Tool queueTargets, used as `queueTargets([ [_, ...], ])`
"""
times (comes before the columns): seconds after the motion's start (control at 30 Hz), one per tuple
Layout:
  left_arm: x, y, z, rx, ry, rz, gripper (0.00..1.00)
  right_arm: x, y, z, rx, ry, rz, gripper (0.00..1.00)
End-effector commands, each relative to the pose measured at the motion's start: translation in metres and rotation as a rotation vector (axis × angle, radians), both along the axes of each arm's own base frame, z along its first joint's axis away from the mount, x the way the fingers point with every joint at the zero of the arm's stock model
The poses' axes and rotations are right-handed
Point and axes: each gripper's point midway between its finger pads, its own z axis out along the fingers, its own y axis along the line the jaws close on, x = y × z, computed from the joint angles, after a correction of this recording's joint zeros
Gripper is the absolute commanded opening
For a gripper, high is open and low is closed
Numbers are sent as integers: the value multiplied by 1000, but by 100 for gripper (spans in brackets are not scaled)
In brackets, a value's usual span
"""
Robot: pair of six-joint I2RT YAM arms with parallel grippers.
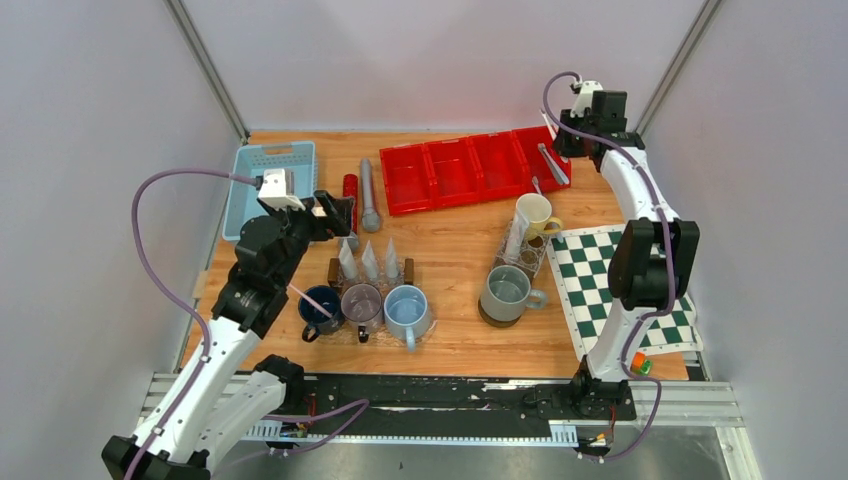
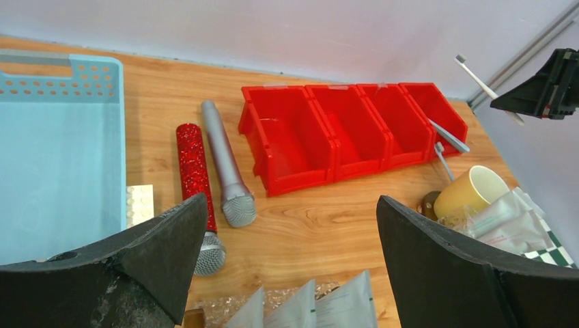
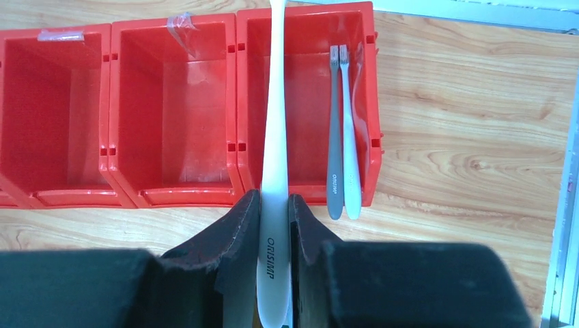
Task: Prepare toiletry sets of a toothbrush and toothpaste on the tray
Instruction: Pick up the toothbrush from the storage box.
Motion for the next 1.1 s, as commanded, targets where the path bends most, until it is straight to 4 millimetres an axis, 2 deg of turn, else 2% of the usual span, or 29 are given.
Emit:
queueTargets([
  [0.0, -5, -5, 39, -23, -103, -45, 100, 0, -8, 31, 14, -86, -64, 0],
  [0.13, -8, -7, 47, -33, -121, -63, 100, -10, 8, 42, 72, -113, -7, 0],
  [0.37, -12, -20, 62, -41, -149, -139, 100, -46, 62, 80, 273, -193, 169, 0],
  [0.47, -13, -27, 65, -44, -151, -178, 100, -68, 83, 102, 360, -237, 269, 0],
  [0.53, -15, -33, 74, -52, -182, -210, 100, -88, 110, 116, 429, -254, 373, 0],
  [0.73, -25, -54, 94, -72, -256, -342, 98, -141, 157, 150, 587, -293, 617, 0],
  [0.93, -38, -73, 118, -108, -340, -476, 96, -187, 207, 166, 671, -280, 836, 0],
  [1.07, -43, -77, 132, -169, -384, -507, 93, -215, 237, 168, 714, -254, 956, 0],
])
